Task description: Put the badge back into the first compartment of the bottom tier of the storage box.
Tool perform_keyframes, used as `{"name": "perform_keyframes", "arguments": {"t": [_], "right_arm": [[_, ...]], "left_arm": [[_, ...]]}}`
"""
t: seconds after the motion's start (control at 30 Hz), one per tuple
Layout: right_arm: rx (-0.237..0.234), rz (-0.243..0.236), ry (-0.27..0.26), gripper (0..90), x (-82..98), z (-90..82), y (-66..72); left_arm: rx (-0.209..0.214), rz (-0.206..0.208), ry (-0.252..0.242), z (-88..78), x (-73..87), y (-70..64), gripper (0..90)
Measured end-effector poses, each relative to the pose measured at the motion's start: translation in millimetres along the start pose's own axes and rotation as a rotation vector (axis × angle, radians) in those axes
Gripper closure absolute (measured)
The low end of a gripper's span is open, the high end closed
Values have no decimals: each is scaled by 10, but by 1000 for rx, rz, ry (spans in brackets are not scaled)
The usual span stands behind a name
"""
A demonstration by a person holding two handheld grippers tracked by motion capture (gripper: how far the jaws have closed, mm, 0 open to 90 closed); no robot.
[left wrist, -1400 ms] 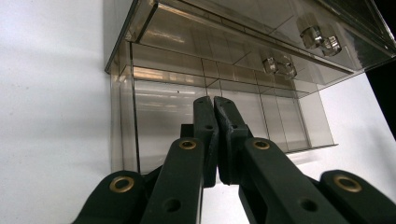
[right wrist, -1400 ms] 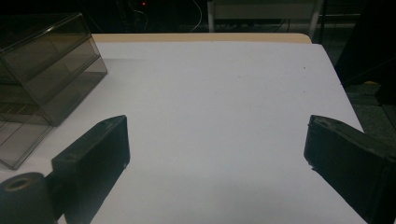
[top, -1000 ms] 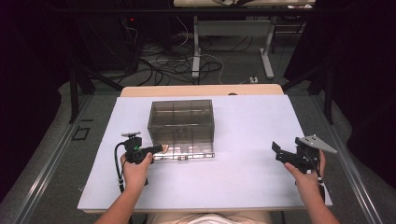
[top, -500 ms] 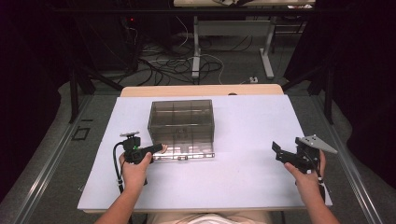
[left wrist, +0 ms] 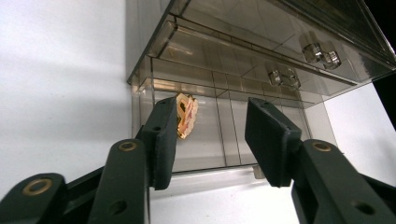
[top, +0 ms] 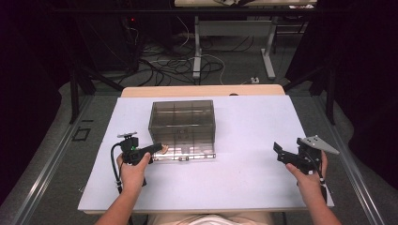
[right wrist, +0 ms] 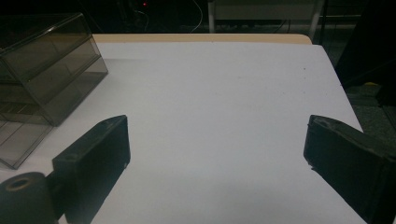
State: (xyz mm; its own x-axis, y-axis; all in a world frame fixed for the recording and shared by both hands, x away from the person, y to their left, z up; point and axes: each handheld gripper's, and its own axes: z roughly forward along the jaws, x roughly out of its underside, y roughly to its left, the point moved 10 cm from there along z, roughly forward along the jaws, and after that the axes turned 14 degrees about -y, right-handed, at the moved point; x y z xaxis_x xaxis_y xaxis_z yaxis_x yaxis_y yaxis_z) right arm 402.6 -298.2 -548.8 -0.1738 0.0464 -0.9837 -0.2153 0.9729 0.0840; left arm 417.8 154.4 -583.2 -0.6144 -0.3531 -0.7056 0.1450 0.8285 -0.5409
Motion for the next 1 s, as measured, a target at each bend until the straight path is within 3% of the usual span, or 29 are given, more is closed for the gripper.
{"name": "perform_keyframes", "arguments": {"t": [0.4, 0.83, 0.87, 1.0], "right_arm": [[3, 3, 0, 68, -1, -4, -2], [3, 3, 0, 68, 0, -4, -2], [3, 4, 0, 68, 0, -4, -2], [4, 14, 4, 68, 3, -7, 8]], "left_arm": [[-10, 52, -49, -40, -59, -2, 415], [-18, 167, -88, -124, -176, 1, 299], [-20, 175, -112, -119, -201, 4, 290], [-1, 198, -126, -160, -252, 13, 281]]}}
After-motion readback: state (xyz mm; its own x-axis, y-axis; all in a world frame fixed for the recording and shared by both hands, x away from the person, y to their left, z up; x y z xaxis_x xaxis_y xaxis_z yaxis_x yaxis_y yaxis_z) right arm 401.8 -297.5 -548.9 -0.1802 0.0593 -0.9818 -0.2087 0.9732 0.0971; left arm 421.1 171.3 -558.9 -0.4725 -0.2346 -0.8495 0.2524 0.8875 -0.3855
